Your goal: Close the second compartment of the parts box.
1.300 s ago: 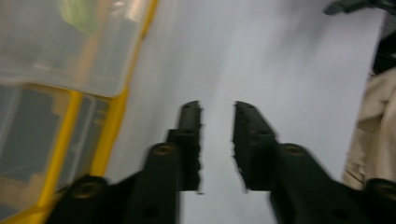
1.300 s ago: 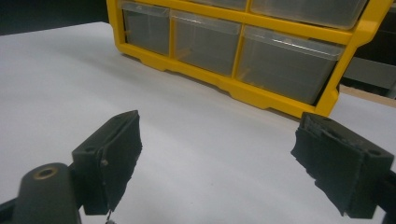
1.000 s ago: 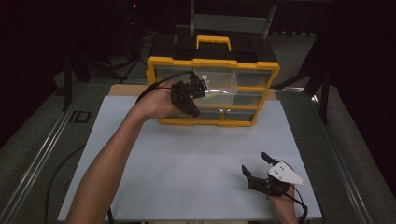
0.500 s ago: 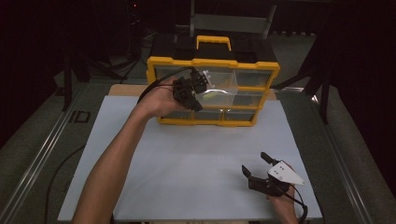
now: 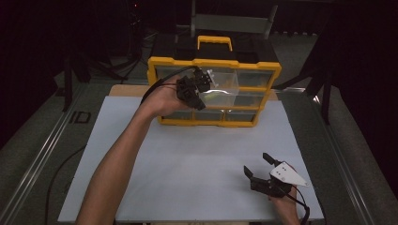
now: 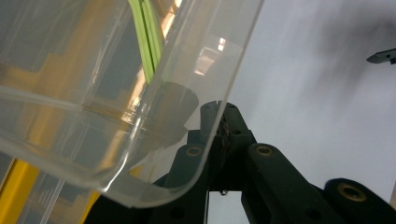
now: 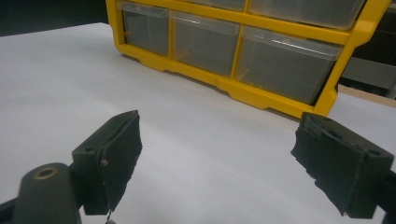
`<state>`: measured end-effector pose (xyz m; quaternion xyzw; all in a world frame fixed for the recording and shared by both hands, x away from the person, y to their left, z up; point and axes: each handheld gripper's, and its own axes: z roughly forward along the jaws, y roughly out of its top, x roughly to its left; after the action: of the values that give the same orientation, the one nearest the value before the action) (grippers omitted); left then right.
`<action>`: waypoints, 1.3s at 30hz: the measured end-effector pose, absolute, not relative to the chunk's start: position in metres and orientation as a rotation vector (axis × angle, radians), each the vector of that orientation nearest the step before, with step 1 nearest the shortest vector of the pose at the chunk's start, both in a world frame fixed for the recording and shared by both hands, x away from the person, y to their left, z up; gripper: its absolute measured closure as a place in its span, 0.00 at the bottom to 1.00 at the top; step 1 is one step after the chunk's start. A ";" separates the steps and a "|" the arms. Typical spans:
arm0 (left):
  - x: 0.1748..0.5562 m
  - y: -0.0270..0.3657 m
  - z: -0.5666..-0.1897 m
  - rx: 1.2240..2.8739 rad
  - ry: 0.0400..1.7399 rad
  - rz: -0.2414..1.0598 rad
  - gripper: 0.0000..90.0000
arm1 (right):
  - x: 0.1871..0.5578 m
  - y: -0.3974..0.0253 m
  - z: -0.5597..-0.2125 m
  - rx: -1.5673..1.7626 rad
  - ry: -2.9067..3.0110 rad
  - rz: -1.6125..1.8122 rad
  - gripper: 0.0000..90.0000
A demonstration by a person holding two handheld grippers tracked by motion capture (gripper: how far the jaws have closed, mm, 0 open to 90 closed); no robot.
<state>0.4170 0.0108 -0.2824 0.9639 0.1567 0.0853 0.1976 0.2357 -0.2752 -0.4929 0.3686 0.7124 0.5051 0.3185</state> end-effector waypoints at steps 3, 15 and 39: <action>0.418 0.011 -0.283 2.699 0.443 0.238 1.00 | 0.236 -0.274 -0.493 0.965 1.879 1.327 0.16; 0.425 0.010 -0.284 2.676 0.470 0.237 1.00 | 0.237 -0.273 -0.494 0.964 1.885 1.328 0.16; 0.447 0.008 -0.289 2.628 0.556 0.230 1.00 | 0.236 -0.273 -0.493 0.960 1.881 1.328 0.16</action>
<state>0.4469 0.0076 -0.2888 0.9507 0.2012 0.0830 0.2209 0.2359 -0.2734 -0.4929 0.3649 0.7150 0.5047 0.3177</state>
